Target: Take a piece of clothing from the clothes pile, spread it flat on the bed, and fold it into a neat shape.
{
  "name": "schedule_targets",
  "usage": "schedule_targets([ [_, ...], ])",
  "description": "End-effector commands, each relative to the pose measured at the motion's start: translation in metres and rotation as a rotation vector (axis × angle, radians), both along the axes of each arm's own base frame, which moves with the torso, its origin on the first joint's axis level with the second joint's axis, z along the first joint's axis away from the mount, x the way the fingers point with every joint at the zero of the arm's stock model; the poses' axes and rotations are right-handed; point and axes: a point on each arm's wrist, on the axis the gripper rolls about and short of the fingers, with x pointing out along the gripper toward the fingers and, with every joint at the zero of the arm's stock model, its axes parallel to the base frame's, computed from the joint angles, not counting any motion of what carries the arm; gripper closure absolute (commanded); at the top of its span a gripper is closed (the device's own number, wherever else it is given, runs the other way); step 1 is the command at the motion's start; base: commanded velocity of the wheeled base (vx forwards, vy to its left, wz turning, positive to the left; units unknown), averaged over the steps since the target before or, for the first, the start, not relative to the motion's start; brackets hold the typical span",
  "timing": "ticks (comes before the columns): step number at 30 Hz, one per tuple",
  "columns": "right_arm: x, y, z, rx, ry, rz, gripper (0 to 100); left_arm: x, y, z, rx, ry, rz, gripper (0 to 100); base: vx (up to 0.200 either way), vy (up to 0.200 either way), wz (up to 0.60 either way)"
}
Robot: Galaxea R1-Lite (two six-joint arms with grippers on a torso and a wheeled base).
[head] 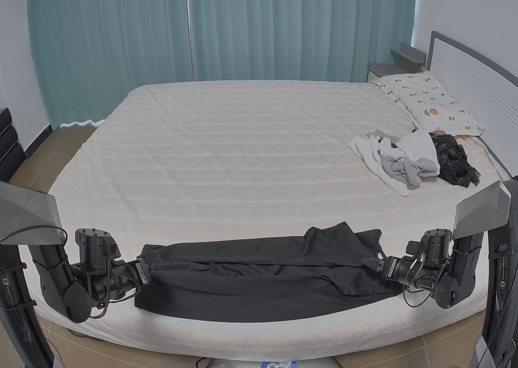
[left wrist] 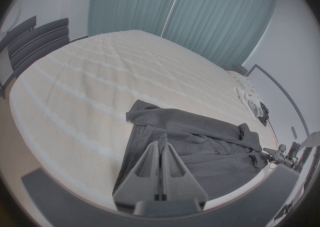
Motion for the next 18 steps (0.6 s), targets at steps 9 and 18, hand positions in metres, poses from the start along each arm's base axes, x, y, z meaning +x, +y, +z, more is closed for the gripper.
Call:
schedule_targets([
  [9,0.000,0.000,-0.009,0.011,0.022,0.014,100,0.000,0.000,-0.001,-0.002,0.003,0.003,100,0.000,0.000,0.00],
  [18,-0.003,-0.007,0.000,0.027,-0.029,-0.004,100,0.000,0.001,0.000,-0.003,0.000,0.005,100,0.000,0.000,0.00],
])
